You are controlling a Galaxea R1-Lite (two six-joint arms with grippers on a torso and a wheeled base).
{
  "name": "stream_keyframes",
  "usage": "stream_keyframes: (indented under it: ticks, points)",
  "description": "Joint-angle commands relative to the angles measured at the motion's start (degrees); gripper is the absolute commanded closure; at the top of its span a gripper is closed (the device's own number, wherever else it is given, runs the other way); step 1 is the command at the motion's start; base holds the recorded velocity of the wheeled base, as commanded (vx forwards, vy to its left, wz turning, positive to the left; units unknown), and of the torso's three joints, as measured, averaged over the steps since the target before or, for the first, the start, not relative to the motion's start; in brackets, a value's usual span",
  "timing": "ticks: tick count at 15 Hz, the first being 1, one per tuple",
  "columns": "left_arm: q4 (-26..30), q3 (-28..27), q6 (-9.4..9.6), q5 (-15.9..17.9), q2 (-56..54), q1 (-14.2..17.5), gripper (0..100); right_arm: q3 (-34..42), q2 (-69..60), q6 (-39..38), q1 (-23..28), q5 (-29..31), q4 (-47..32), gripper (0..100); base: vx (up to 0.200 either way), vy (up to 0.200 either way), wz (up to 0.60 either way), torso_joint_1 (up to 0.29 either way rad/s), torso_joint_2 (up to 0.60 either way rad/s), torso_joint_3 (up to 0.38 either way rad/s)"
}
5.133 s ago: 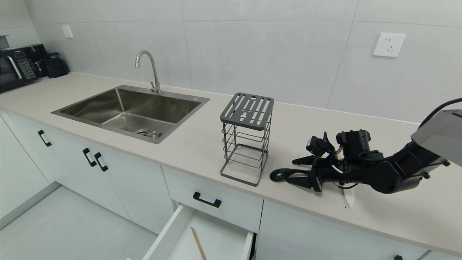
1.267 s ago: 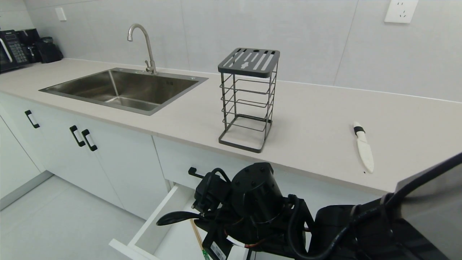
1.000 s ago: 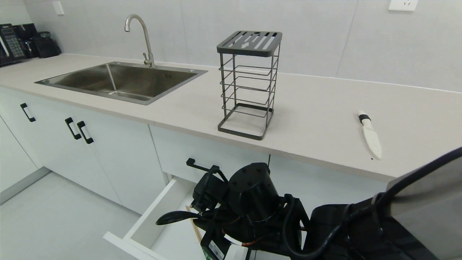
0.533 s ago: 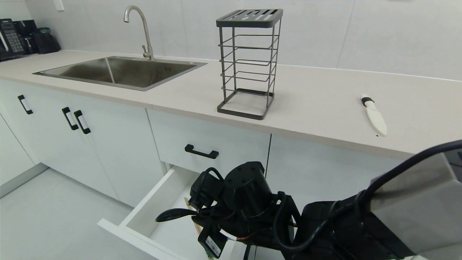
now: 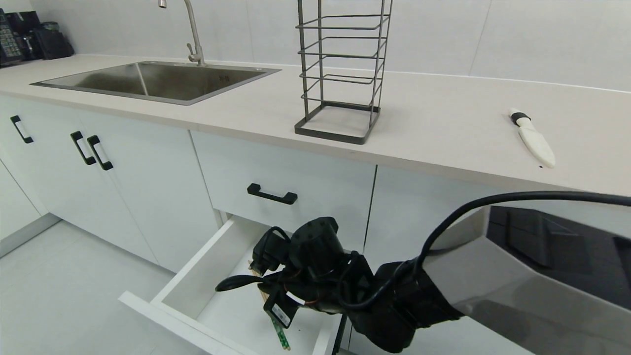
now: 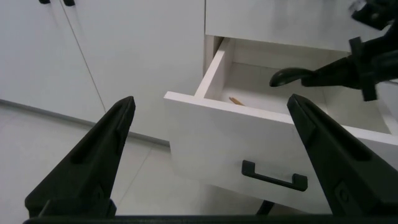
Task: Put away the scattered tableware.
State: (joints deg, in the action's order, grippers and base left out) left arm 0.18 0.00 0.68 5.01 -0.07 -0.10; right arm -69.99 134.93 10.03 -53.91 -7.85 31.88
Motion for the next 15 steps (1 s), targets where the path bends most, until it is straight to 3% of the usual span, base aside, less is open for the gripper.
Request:
stream_keyframes:
  ticks: [1,15]
  points:
    - [0.0,0.0,0.02,0.0,0.1,0.0,0,-6.0,8.2,0.9,1.7,-0.1,-0.5,100,0.0,0.0,0.0,0.0,0.0,0.0]
    - [0.0,0.0,0.02,0.0,0.1,0.0,0,-21.4,19.2,1.2,1.1,-0.1,-6.9,100,0.0,0.0,0.0,0.0,0.0,0.0]
